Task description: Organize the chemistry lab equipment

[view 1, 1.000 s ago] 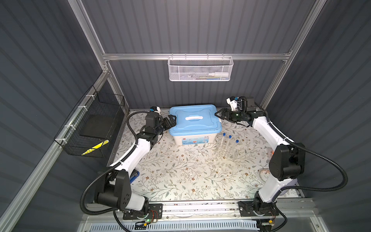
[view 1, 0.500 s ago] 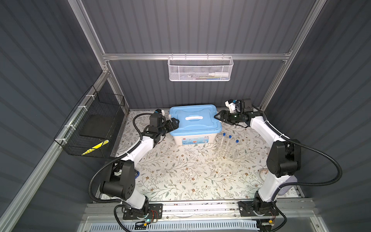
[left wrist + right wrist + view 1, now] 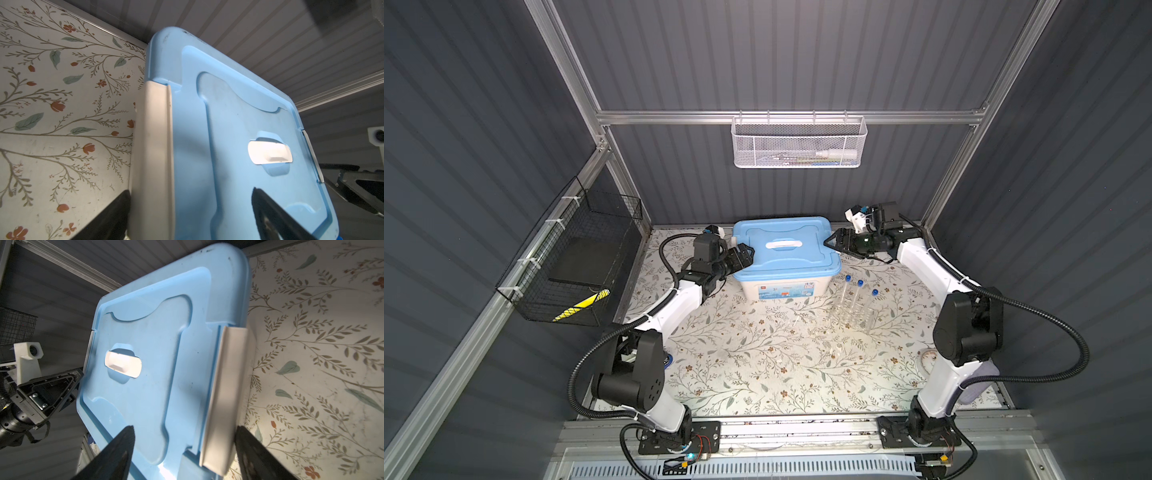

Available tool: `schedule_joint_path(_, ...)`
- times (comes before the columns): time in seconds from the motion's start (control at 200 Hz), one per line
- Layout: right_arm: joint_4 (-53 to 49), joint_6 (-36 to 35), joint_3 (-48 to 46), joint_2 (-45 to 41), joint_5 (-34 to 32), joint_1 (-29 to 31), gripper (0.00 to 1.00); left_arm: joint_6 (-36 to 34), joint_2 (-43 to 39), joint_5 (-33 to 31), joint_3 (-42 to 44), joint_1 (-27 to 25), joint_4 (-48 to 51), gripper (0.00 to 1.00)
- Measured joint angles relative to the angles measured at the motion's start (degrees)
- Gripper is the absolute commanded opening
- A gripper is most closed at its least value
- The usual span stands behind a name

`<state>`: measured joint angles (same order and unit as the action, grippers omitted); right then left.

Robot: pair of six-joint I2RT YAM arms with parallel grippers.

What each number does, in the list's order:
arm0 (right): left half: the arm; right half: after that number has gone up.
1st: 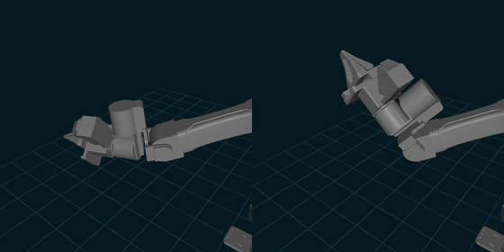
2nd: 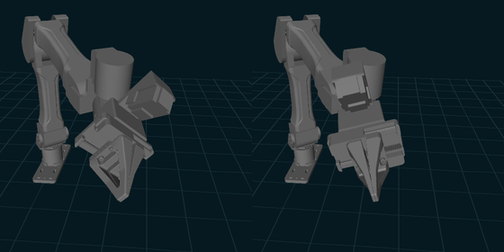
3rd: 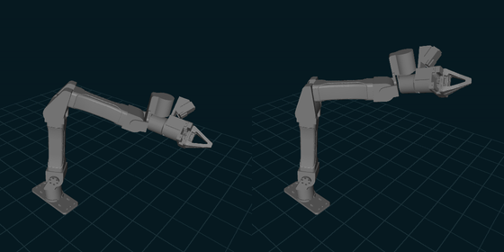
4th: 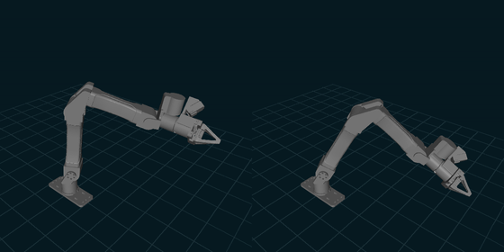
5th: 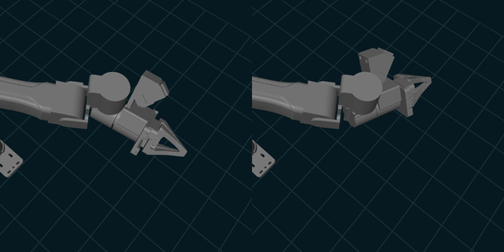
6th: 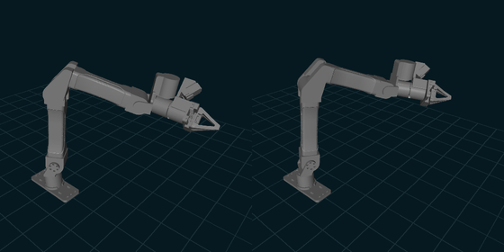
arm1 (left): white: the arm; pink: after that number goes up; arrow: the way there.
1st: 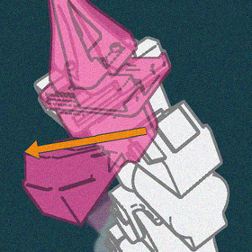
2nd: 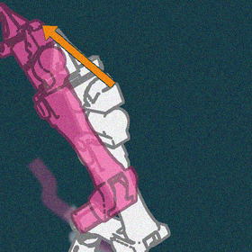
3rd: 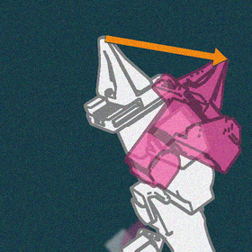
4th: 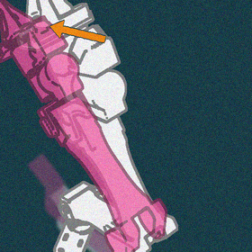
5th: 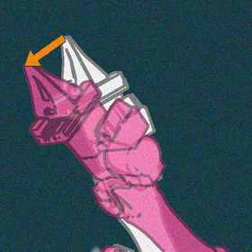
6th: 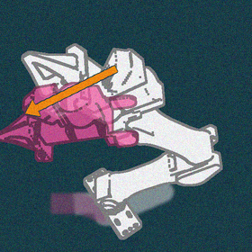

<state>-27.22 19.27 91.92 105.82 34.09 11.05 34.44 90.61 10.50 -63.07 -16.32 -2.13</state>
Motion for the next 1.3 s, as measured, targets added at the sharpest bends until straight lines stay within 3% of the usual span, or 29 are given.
schedule_joint_path(0.34,-1.6,-0.3,2.1,0.3,-0.7,0.6,0.78,-0.2,1.2,-1.5,-1.1,-1.0,1.0,0.92)
schedule_joint_path(0.5,-1.2,-0.5,1.9,0.2,-1.0,0.7,0.89,-1.0,1.2,-2.3,-1.1,-1.7,1.3,1.00)
schedule_joint_path(0.575,0.3,-0.2,0.2,-0.9,-1.1,0.4,0.99,-1.9,1.0,-3.6,-1.3,-2.1,2.2,1.00)
schedule_joint_path(0.835,9.2,-0.6,-17.2,-17.2,-6.4,-6.6,0.99,-6.3,-6.9,-10.9,-0.3,0.3,6.0,1.00)
schedule_joint_path(1.05,18.9,-3.3,-34.3,-33.2,-17.1,-13.7,0.99,-9.9,-10.9,-21.3,5.2,4.0,6.3,1.00)
schedule_joint_path(1.301,28.3,-5.2,-49.9,-39.8,-28.5,-17.8,0.99,-14.0,-10.8,-33.5,12.6,5.7,6.3,1.00)
